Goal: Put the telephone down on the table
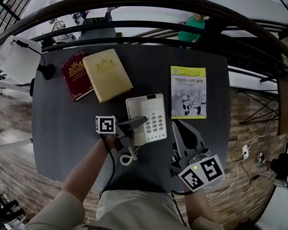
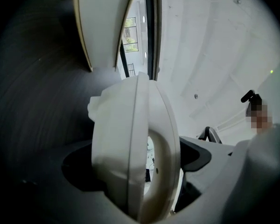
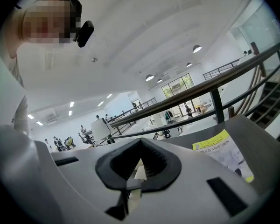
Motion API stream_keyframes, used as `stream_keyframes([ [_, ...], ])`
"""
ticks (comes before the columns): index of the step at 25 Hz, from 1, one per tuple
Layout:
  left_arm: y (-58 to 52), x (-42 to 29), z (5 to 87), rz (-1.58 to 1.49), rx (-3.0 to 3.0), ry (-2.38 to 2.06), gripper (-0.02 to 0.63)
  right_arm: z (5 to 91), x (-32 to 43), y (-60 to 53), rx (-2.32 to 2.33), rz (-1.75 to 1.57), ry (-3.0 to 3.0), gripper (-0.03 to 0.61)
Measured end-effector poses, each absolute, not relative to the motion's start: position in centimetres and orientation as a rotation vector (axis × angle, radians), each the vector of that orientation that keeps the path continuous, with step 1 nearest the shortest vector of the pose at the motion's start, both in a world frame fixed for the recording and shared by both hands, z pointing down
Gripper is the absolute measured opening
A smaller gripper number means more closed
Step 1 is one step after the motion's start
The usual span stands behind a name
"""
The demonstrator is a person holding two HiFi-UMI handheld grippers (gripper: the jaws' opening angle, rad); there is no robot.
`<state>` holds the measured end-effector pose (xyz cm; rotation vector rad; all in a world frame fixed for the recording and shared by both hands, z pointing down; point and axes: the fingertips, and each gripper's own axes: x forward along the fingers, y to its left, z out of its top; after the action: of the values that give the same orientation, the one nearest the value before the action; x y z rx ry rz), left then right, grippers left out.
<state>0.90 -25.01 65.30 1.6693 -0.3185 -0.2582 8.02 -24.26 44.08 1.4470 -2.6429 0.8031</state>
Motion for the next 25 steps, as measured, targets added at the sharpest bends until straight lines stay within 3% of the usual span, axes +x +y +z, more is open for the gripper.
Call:
stream_keyframes([
  [25,-23.9,0.7,67.8,0.164,1.578,-0.538,0.457,44.5,9.3,-22.9,1.481,0.832,-2.627,0.002],
])
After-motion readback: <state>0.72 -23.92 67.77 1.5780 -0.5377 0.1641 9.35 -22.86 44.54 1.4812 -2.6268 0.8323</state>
